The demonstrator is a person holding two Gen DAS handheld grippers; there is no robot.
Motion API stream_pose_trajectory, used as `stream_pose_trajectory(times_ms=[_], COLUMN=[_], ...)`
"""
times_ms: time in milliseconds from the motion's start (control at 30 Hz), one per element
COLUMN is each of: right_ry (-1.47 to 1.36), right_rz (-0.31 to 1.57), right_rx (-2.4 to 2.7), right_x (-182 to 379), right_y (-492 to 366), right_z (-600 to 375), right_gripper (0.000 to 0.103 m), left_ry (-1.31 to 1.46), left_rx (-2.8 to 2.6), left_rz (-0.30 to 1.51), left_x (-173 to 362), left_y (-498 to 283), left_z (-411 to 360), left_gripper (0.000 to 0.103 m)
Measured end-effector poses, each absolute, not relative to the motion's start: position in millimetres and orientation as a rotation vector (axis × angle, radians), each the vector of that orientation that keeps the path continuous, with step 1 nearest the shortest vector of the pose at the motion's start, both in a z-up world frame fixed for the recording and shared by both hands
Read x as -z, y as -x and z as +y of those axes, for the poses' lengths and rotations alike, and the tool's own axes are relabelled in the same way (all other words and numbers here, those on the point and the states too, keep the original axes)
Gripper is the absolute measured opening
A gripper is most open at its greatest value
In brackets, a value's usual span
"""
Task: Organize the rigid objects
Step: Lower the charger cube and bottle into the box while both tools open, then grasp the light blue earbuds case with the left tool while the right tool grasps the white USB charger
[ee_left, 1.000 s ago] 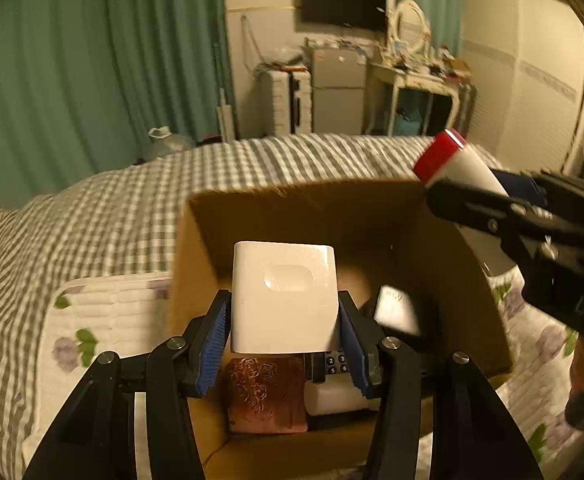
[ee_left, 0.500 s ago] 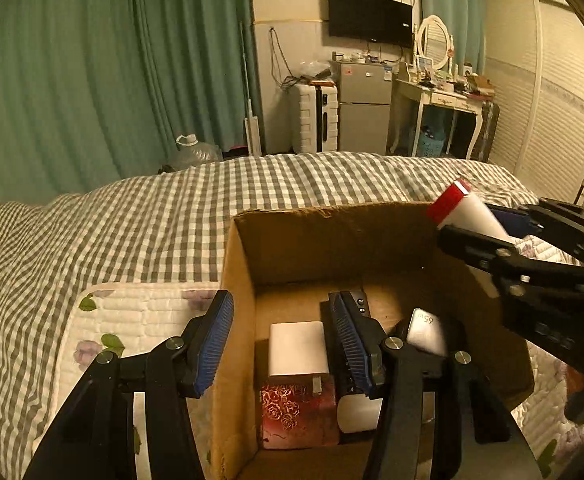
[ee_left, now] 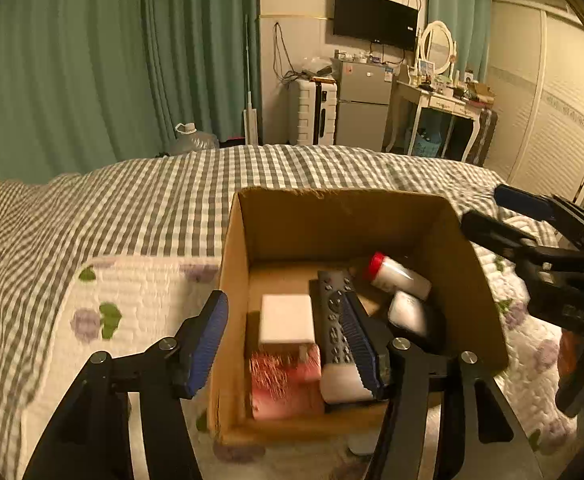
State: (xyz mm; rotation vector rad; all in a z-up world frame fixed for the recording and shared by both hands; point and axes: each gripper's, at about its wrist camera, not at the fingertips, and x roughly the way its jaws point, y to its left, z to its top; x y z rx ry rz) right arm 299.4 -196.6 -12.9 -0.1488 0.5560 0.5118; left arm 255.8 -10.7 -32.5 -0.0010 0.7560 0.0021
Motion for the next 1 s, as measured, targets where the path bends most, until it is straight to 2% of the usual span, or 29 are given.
stream_pose_trajectory(times_ms=[67, 200, 433, 733, 1000], right_ry=[0.139, 0.099, 0.071, 0.246, 0.252], right_rz=[0.531, 0.538, 0.668, 0.822, 0.964], right_rx=[-0.504, -0.501, -0.509, -0.574, -0.614], right_x=[9, 17, 64, 126, 164], right_y=[-274, -230, -185, -169, -185], right_z=[-204, -216, -215, -160, -139], right_gripper=[0.081, 0.081, 0.082, 0.081, 0.081], left_ry=[0.004, -0.002, 0.016, -0.015, 0.0], left_rx=[-0.001, -0.017, -0.053, -0.098, -0.104], left_rz=[0.746, 0.71, 0.719, 0.839, 0.863], left_x=[29, 27, 44, 108, 118], left_y=[-240, -200, -149, -128, -130], left_z=[-12, -10, 2, 9, 14], left_gripper=[0.063, 0.065, 0.066, 0.066, 0.066])
